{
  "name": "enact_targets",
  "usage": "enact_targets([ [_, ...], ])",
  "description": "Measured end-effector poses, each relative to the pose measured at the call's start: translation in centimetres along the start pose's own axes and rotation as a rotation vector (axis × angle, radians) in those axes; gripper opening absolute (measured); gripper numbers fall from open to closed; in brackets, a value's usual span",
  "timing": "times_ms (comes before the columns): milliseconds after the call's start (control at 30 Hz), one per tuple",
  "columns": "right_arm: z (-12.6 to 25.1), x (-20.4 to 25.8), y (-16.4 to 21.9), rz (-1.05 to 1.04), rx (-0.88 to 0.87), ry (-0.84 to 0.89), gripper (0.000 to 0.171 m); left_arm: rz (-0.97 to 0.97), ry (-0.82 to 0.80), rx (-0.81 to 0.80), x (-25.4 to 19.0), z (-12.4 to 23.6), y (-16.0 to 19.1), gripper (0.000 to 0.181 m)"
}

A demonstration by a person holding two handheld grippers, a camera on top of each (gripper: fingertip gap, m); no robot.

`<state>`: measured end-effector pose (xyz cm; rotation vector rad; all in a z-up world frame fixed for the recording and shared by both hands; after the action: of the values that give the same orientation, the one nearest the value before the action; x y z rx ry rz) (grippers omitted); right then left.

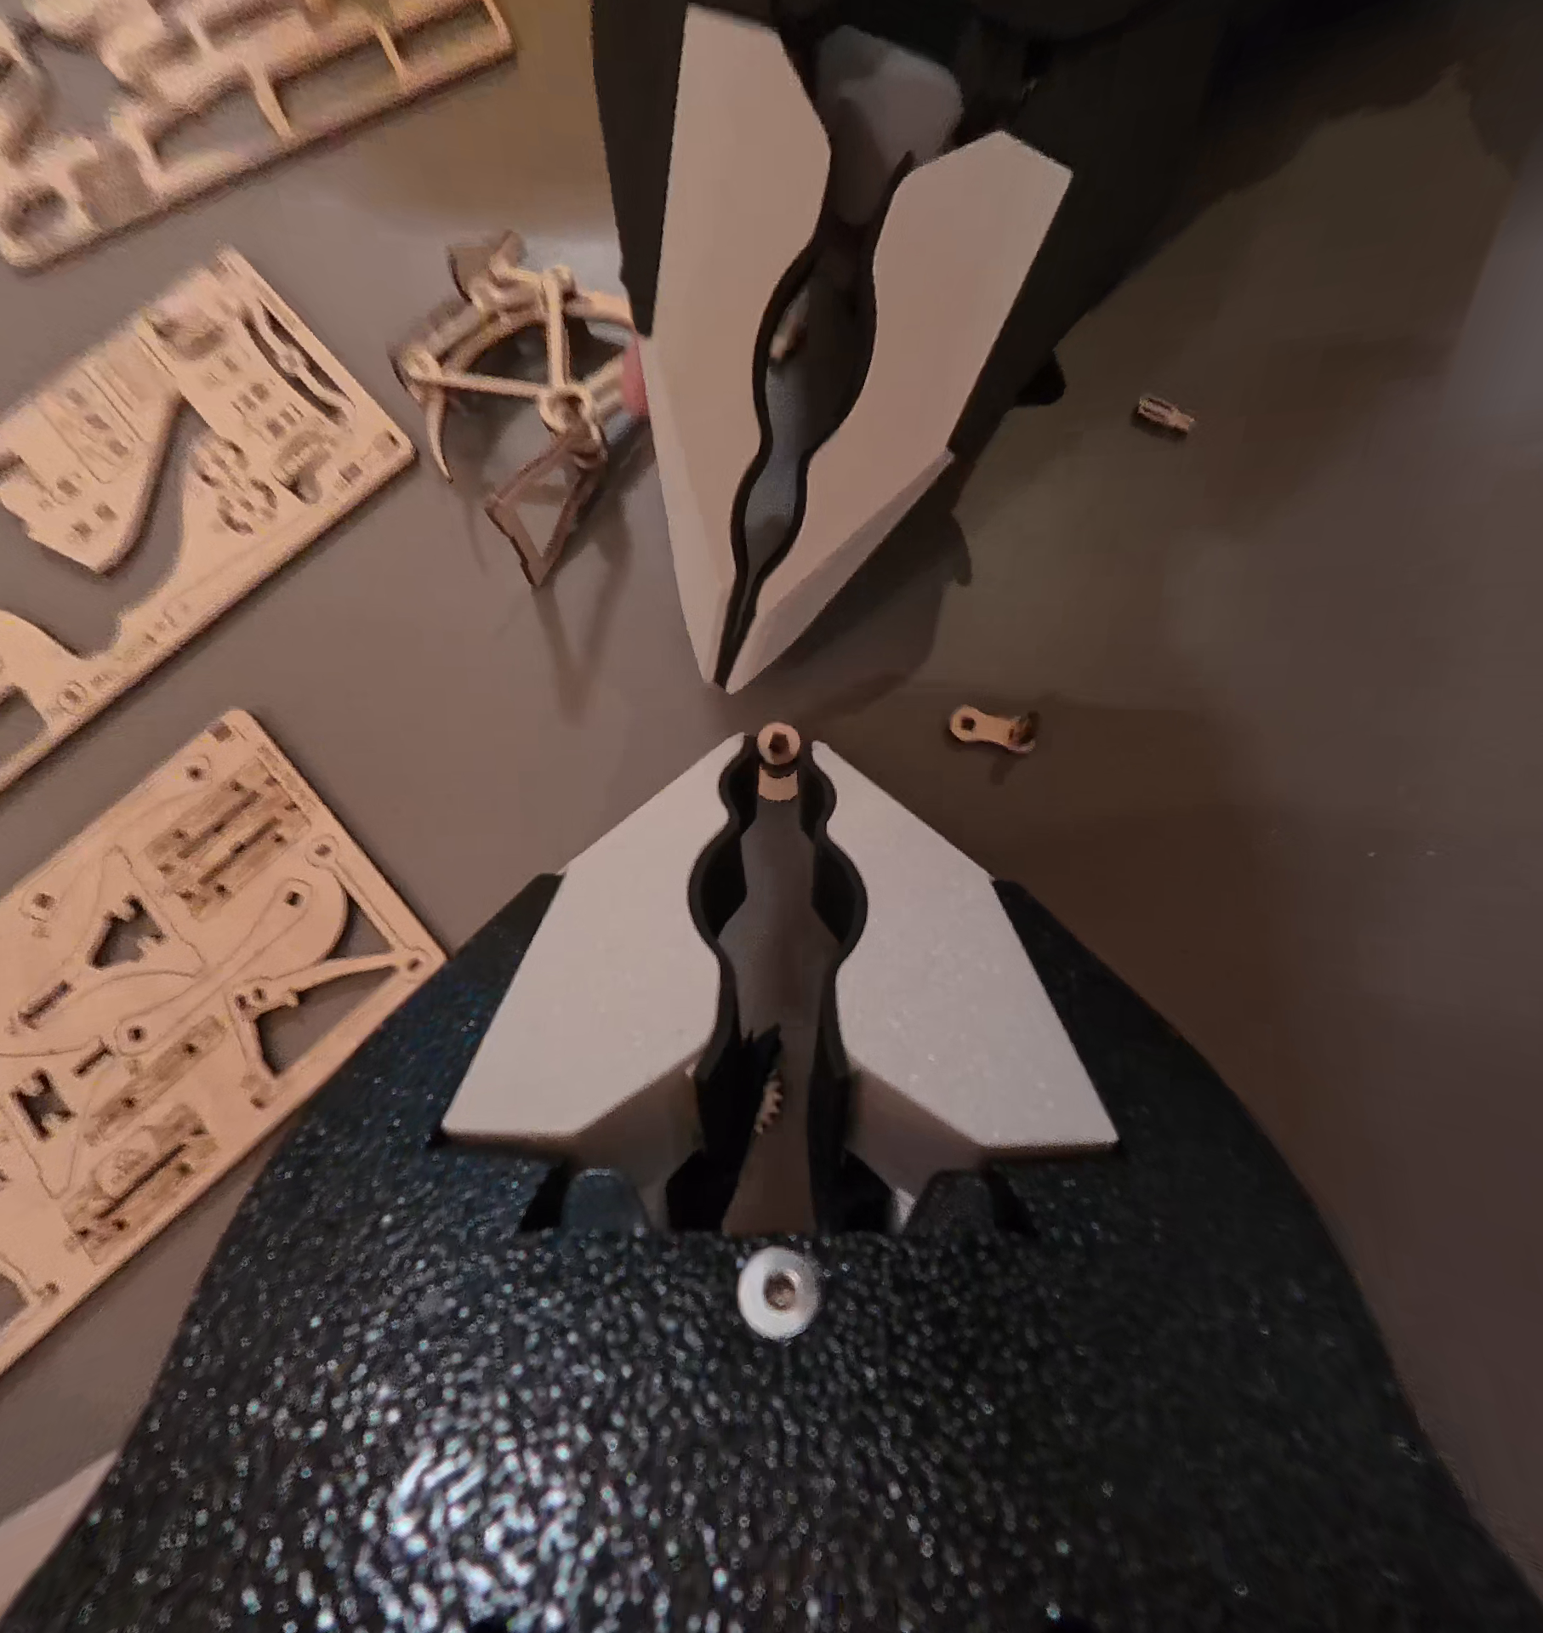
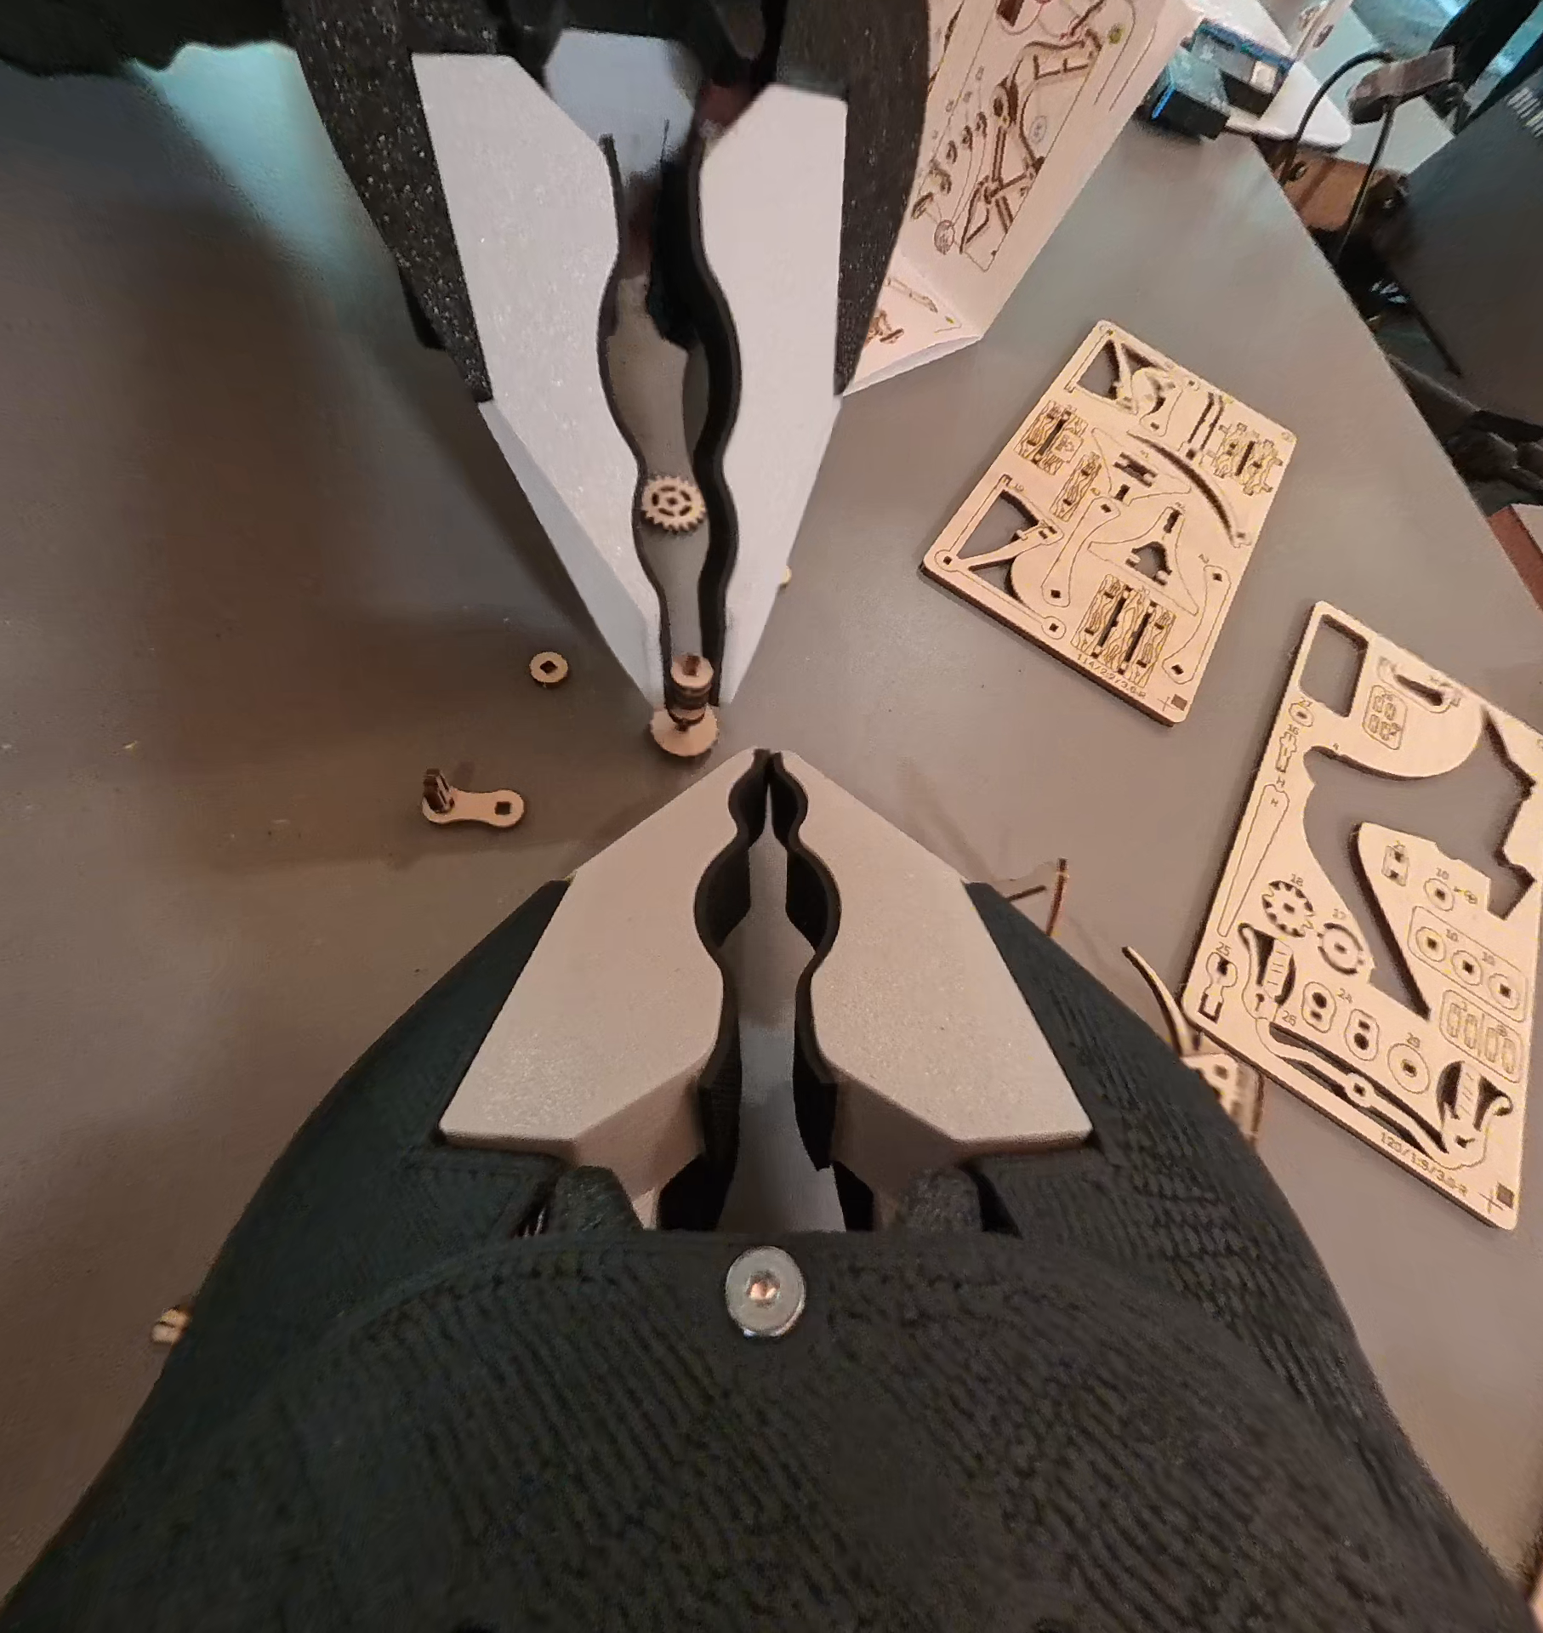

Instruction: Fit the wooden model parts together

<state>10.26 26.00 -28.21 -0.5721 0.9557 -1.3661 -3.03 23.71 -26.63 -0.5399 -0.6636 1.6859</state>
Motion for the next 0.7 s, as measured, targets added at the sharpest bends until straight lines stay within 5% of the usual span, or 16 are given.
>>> enact_targets([
  [233, 1.7, -1.6, -0.5, -0.009, -0.222, 0.22, 0.0, -0.314, -0.365, -0.34, -0.4, 2.4, -1.6, 0.007],
  [367, 3.4, -2.2, -1.1, -0.03, -0.418, 0.328, 0.01, -0.337, -0.53, -0.605, -1.0, 3.6, -1.6, 0.006],
  [533, 5.4, -0.1, -2.8, 0.122, -0.729, 0.303, 0.034, -0.116, -0.269, -0.998, -1.6, 6.0, -2.4, 0.007],
  [700, 5.8, 1.4, -3.7, 0.158, -0.822, 0.213, 0.047, 0.047, 0.073, -1.118, -1.3, 5.2, -2.2, 0.006],
])
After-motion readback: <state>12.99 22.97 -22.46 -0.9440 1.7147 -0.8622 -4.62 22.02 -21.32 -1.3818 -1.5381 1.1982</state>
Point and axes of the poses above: each gripper's, where its closed fingertips meet, z back along the fingers, y out of its underside, x = y × z across the jaws, the point moved 9 cm from there along z, back along the fingers, and after that the axes turned 4 degrees about y, right-handed, at the moved point
